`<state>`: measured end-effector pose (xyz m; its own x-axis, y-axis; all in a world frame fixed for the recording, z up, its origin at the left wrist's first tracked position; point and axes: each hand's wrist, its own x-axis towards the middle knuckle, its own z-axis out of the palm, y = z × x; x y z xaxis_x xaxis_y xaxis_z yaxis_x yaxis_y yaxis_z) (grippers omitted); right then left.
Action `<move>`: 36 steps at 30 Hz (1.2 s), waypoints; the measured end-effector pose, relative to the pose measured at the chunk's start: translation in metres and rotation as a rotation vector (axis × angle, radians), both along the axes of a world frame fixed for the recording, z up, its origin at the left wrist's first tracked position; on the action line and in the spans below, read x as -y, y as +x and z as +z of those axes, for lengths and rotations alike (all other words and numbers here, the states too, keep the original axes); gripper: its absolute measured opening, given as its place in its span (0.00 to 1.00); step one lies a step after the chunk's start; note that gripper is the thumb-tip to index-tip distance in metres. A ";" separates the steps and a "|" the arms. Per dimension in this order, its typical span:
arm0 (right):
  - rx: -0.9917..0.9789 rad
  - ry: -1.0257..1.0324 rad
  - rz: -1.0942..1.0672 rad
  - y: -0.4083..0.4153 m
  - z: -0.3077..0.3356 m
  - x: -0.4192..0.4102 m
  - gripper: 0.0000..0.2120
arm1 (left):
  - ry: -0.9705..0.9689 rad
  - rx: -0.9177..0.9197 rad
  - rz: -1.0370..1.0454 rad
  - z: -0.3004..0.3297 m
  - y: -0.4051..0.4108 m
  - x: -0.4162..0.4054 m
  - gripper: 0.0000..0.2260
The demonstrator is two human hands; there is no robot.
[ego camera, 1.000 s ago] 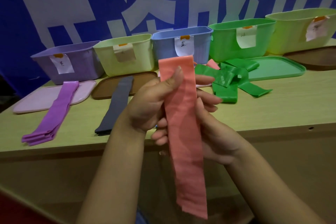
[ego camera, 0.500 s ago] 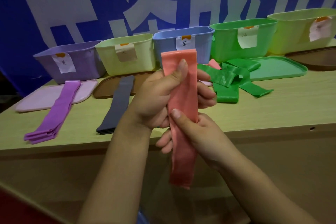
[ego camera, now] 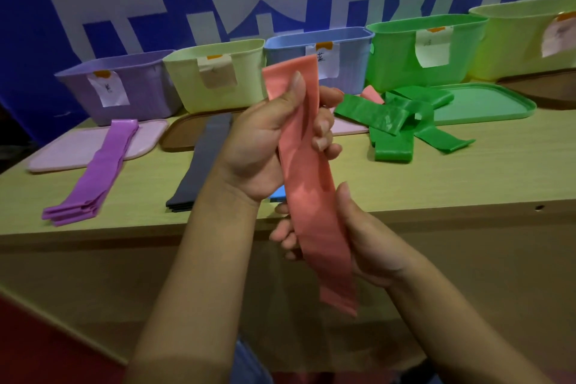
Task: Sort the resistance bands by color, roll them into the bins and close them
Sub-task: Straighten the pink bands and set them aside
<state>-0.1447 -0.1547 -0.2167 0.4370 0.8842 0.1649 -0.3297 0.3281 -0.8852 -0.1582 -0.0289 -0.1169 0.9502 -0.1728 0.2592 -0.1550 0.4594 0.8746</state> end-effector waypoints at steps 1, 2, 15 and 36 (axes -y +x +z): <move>0.049 -0.010 -0.037 -0.003 0.000 0.000 0.36 | -0.001 -0.001 0.005 0.001 0.001 -0.001 0.22; 0.084 -0.019 -0.077 -0.006 0.001 -0.001 0.33 | -0.003 -0.002 0.012 0.001 0.001 -0.002 0.21; 0.146 -0.243 -0.240 -0.012 -0.033 -0.004 0.12 | -0.011 0.024 0.226 0.002 0.005 -0.005 0.17; 0.174 -0.477 -0.244 -0.015 -0.078 0.001 0.20 | 0.071 -0.033 0.261 0.001 0.015 -0.006 0.17</move>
<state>-0.1600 -0.1554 -0.2950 0.6406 0.7549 -0.1408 -0.1305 -0.0737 -0.9887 -0.1435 -0.0230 -0.1161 0.9726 0.0627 0.2237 -0.2315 0.3450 0.9096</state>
